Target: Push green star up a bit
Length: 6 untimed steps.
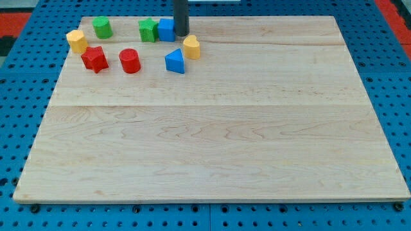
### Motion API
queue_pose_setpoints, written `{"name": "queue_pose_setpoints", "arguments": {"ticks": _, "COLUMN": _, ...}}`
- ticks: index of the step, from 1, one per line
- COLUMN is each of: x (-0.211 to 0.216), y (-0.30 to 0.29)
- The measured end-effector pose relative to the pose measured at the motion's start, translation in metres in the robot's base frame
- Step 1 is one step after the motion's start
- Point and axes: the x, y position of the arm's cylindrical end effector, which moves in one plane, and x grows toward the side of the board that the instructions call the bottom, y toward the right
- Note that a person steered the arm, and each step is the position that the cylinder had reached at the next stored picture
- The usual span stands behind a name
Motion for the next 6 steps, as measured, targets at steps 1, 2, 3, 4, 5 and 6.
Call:
{"name": "queue_pose_setpoints", "arguments": {"ticks": 1, "x": -0.011, "y": -0.004}}
{"name": "queue_pose_setpoints", "arguments": {"ticks": 2, "x": -0.039, "y": -0.009}}
{"name": "queue_pose_setpoints", "arguments": {"ticks": 3, "x": -0.049, "y": -0.022}}
{"name": "queue_pose_setpoints", "arguments": {"ticks": 4, "x": -0.033, "y": -0.028}}
{"name": "queue_pose_setpoints", "arguments": {"ticks": 5, "x": -0.015, "y": -0.013}}
{"name": "queue_pose_setpoints", "arguments": {"ticks": 6, "x": 0.003, "y": -0.012}}
